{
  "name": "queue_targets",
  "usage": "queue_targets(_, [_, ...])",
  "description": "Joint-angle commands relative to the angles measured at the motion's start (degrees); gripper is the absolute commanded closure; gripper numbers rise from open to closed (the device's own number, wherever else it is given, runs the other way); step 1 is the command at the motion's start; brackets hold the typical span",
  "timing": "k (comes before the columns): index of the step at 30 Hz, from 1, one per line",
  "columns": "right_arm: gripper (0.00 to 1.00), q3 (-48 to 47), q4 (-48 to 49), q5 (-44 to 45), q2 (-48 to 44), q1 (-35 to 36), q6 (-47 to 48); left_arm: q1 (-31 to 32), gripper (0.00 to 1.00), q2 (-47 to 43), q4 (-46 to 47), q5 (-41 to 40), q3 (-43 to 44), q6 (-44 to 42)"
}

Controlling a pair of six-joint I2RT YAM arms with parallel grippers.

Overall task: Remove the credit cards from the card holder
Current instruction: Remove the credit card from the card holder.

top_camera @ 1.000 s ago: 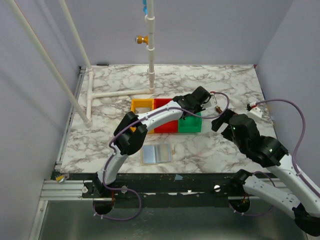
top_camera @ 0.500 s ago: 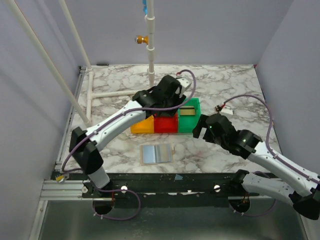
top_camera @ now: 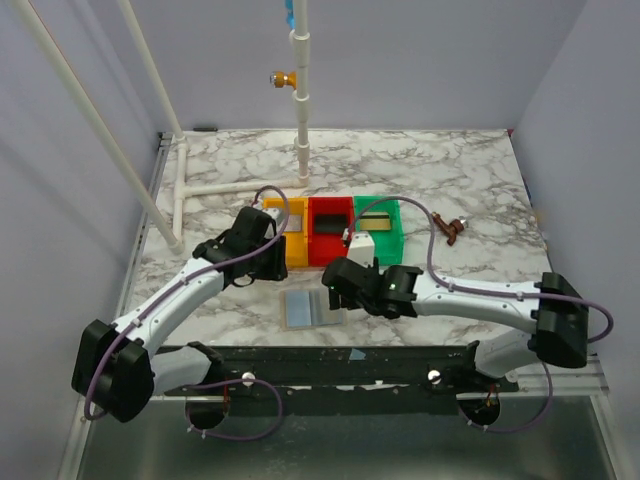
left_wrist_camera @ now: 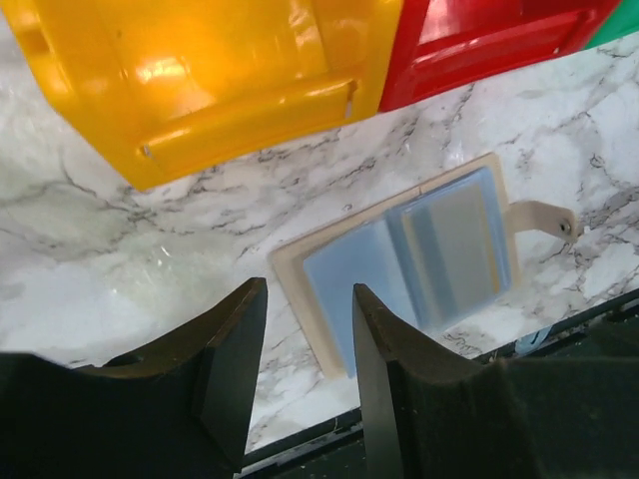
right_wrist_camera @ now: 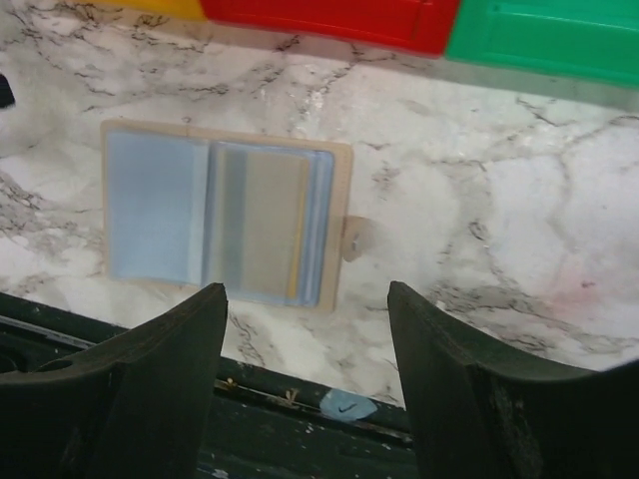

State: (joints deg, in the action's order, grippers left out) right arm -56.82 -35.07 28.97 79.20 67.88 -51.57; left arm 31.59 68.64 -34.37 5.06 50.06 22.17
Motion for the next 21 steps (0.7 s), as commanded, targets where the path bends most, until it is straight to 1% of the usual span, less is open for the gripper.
queue_targets(1, [0.32,-4.34,4.70,-0.50,7.28,1.10,0.87,-4.04,0.59,-4.95,6.77,8.52,-8.95,5.66])
queue_targets(5, [0.33,-6.37,6.56,-2.57,12.87,1.03,1.95,-6.23,0.61,-7.04,10.34,12.34,-14.02,8.02])
queue_targets(12, [0.42,-7.57,8.20,-5.00,20.06,1.08,1.88,-6.47,0.64,-9.26,17.11,15.86,-21.08,13.48])
queue_targets(17, [0.45,-8.25,8.53,-5.60,22.90,1.04,1.51,-6.55,0.71,-8.79,21.87,19.13,-24.44,16.10])
queue_targets(21, [0.47,-8.38,8.38,-5.64,23.71,1.04,1.53,-6.55,0.76,-8.52,23.09,19.72,-25.51,16.76])
